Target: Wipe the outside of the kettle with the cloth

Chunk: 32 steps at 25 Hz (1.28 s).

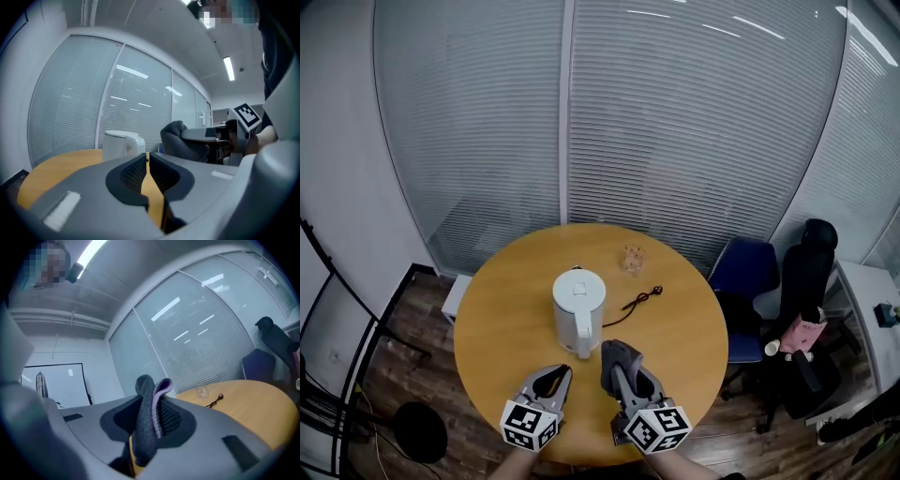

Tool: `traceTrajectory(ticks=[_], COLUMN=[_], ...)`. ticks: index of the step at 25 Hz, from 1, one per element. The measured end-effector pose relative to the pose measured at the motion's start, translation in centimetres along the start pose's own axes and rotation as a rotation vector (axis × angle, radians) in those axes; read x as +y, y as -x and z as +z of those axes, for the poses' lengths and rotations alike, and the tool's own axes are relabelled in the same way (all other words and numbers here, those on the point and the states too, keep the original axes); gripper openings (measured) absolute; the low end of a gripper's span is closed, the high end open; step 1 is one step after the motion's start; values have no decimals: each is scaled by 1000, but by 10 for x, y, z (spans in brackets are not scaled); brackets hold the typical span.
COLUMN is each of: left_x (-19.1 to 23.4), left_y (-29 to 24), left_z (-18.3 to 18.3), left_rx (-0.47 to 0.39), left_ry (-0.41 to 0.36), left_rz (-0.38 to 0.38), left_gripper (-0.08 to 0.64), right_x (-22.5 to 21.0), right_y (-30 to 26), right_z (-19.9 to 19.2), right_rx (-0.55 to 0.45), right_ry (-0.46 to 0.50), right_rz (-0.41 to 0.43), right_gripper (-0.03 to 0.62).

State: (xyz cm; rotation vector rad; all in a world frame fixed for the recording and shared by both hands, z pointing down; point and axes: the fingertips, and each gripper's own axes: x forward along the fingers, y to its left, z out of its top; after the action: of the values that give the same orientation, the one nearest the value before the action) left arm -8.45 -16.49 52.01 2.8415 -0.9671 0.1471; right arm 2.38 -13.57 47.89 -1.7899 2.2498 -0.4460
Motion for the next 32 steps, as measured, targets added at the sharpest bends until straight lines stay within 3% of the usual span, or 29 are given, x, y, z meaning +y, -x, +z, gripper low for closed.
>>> traceTrajectory(ticks=[5,15,25,32], left_x=[-8,-41,-95,-128], left_y=[15,37,55,60], left_z=[1,-6,-24,-27], left_rx=[-7,2,12,14], left_ry=[5,31,79,78], left_rz=[-5,65,159,186], left_gripper=[12,9,9,9], right_x=[11,9,-8,-19], right_y=[16,51,100,126], right_z=[-1,-7,-8,-8], right_rx=[16,75,127,140], right_ry=[78,127,123,100], right_rz=[9,68,120,145], right_gripper=[87,87,87,87])
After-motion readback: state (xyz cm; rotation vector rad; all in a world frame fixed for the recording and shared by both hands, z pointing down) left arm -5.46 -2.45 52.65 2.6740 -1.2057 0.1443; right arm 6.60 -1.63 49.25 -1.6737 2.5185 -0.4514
